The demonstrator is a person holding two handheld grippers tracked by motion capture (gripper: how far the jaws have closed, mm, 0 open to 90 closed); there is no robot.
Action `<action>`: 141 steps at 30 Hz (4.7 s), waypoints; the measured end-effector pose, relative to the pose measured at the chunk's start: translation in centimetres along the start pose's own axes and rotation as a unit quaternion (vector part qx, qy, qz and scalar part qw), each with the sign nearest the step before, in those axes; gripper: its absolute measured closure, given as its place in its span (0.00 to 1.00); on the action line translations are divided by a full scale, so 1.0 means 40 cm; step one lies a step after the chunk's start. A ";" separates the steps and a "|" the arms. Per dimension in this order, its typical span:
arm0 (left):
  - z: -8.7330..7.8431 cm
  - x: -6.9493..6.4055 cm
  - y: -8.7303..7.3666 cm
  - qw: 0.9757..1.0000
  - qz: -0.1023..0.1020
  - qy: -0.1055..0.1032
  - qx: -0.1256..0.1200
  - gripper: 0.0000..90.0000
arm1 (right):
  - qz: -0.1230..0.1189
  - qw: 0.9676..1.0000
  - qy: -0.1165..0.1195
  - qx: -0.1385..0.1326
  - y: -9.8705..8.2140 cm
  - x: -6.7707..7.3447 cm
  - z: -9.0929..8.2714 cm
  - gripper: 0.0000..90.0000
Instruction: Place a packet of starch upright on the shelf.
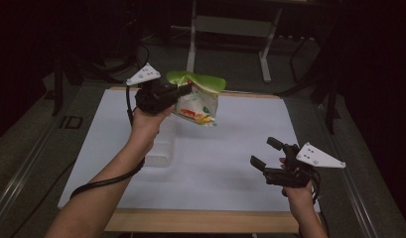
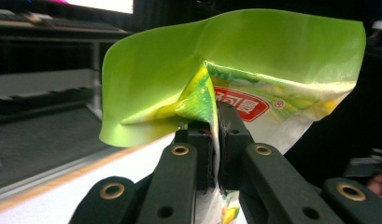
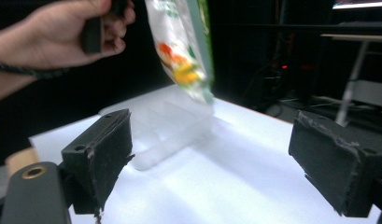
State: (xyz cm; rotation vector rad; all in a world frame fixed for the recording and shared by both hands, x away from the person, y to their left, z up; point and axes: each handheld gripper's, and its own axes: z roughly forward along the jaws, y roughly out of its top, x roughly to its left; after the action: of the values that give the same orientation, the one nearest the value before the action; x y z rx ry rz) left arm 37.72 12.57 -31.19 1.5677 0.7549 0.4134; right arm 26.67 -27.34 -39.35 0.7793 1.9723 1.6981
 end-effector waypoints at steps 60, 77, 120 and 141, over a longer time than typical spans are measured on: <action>-0.024 0.271 -0.300 0.980 -0.053 0.149 0.122 0.96 | 0.003 0.999 -0.006 0.051 -0.094 -0.031 0.022 0.15; -0.035 0.289 -0.315 0.974 -0.059 0.158 0.151 0.66 | 0.013 0.999 -0.004 0.045 -0.092 -0.038 0.018 0.15; -0.251 0.115 -0.291 0.982 -0.008 0.162 0.092 0.00 | 0.012 0.998 0.003 0.066 -0.113 -0.031 0.035 0.15; -0.263 -0.049 -0.347 0.991 0.035 0.088 0.092 0.00 | 0.011 0.997 0.011 0.076 -0.126 -0.026 0.040 0.15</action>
State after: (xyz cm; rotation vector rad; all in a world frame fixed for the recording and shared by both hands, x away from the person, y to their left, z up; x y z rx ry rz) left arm 26.25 18.98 -42.79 1.7492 0.8954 0.5512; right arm 27.77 -27.28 -44.64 0.8411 2.1349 1.5906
